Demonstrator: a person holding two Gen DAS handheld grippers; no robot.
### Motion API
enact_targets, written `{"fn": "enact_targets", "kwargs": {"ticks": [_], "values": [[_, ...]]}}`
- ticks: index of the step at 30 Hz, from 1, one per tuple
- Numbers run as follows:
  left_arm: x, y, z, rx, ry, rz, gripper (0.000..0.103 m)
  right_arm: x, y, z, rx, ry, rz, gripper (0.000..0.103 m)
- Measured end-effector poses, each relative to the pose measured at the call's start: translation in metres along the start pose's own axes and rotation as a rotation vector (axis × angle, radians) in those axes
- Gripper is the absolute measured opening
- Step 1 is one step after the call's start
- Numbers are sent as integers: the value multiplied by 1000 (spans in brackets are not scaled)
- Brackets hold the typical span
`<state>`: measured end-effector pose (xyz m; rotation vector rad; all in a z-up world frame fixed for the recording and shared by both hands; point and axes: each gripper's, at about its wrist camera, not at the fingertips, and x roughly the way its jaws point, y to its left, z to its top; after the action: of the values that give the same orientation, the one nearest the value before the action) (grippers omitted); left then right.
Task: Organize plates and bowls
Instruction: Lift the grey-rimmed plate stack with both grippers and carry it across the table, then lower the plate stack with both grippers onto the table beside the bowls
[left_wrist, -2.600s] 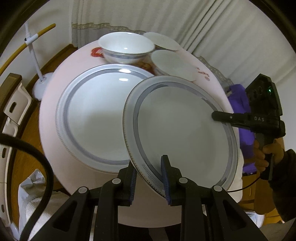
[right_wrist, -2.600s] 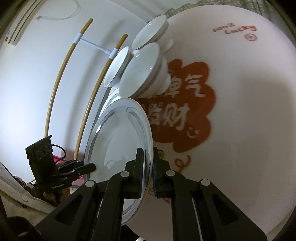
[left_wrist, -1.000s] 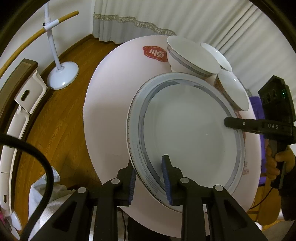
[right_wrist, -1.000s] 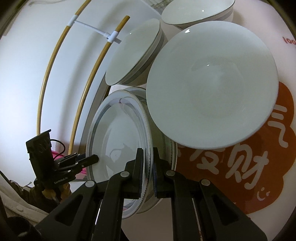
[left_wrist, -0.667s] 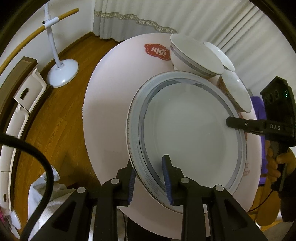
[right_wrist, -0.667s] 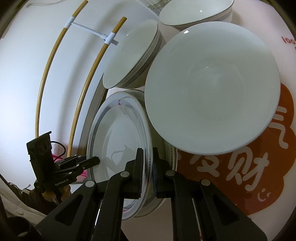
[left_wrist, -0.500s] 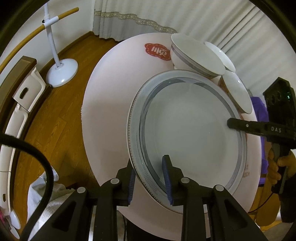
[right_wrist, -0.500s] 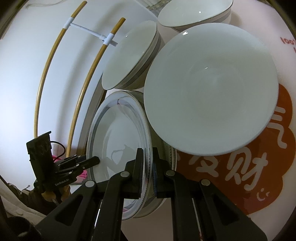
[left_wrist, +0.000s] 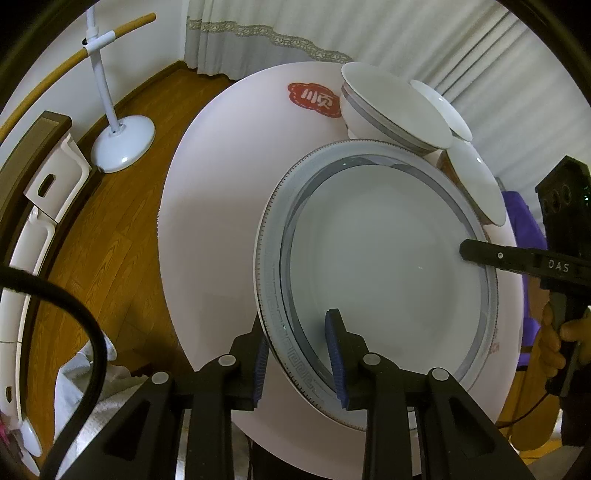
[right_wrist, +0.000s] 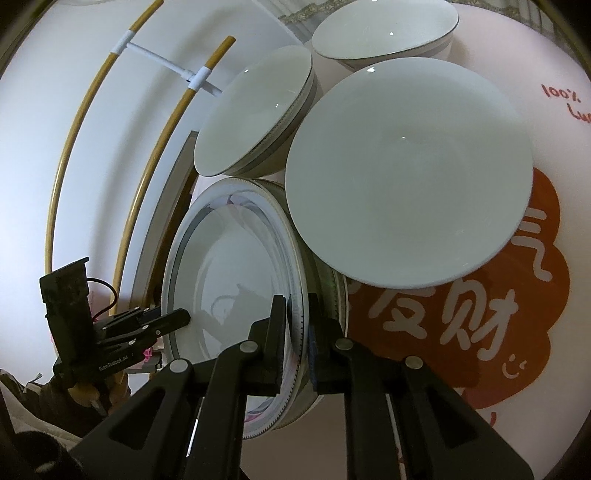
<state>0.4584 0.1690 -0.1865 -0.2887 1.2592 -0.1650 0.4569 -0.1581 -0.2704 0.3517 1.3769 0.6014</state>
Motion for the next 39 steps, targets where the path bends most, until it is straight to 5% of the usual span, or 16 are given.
{"fn": "enact_targets", "kwargs": {"ticks": [23,39], "values": [[4,-7,-1,-14,4,32,32,0,-7,4,131,30,17,13],[7,-10,-1,-24,-1,52,33,3,-12,-1,229,47,87,24]]}}
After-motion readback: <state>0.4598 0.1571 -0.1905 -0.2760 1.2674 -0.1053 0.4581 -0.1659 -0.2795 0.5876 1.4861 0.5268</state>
